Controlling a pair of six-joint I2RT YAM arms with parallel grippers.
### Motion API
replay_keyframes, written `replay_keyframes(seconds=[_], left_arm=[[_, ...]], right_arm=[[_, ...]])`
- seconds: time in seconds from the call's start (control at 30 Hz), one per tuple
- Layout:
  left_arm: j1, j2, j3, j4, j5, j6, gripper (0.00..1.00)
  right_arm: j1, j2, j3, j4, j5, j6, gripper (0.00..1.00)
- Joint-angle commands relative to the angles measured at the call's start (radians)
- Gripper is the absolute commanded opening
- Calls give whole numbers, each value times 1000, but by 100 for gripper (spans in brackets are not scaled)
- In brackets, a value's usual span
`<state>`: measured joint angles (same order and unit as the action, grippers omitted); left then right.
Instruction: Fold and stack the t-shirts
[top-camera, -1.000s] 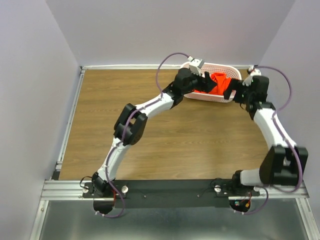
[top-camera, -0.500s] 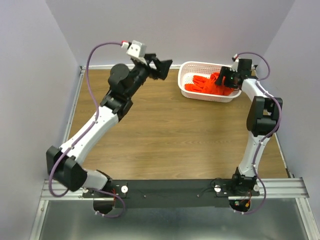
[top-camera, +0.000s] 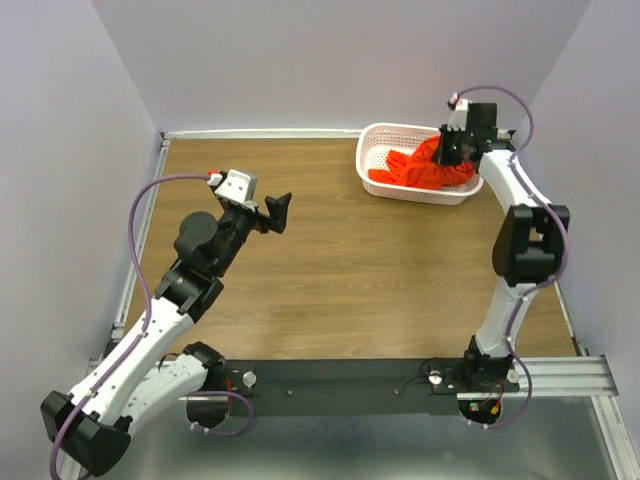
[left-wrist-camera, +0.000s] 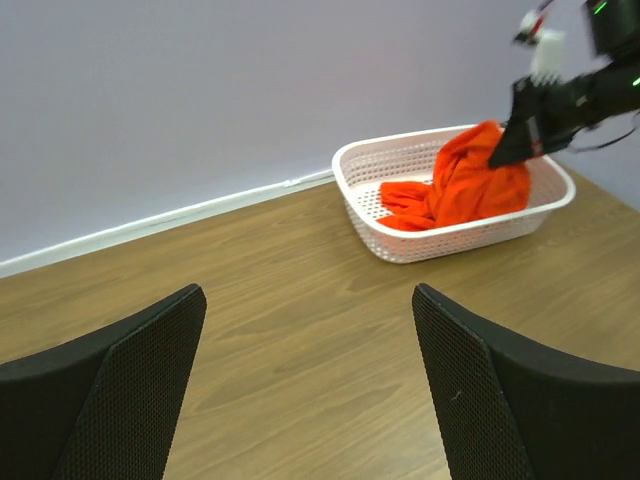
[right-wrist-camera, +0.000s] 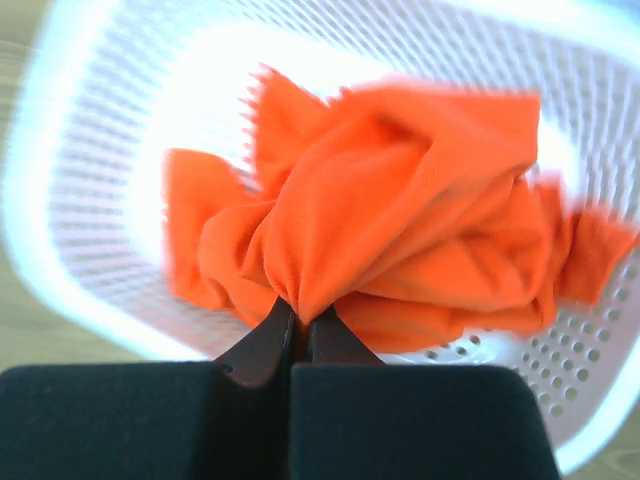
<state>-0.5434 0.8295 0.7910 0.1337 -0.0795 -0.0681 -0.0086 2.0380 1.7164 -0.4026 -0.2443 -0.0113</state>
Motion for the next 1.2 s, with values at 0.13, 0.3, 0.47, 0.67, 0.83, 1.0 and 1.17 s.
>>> replay_keyframes(seconds=[0.13, 0.3, 0.47, 0.67, 0.83, 1.0, 1.17], left_arm=[[3, -84, -84, -9, -140, 94, 93], [3, -161, -108, 0, -190, 100, 93], [5, -225, -131, 18, -253, 113, 93], [5, -303, -162, 50, -284, 126, 93], [5, -314, -168, 58, -261, 129, 93], [5, -294, -168, 58, -227, 125, 93], [7, -282, -164, 57, -190, 123, 93]], right_arm=[[165, -358, 83, 1, -93, -115, 1], [177, -449, 167, -22, -326, -59, 1], [194, -535, 202, -19, -545, 8, 1], [245, -587, 123, -21, -648, 83, 1], [346, -650, -84, -24, -607, 19, 7], [371, -703, -265, -62, -547, -126, 22], [374, -730, -412, -87, -225, -298, 100]])
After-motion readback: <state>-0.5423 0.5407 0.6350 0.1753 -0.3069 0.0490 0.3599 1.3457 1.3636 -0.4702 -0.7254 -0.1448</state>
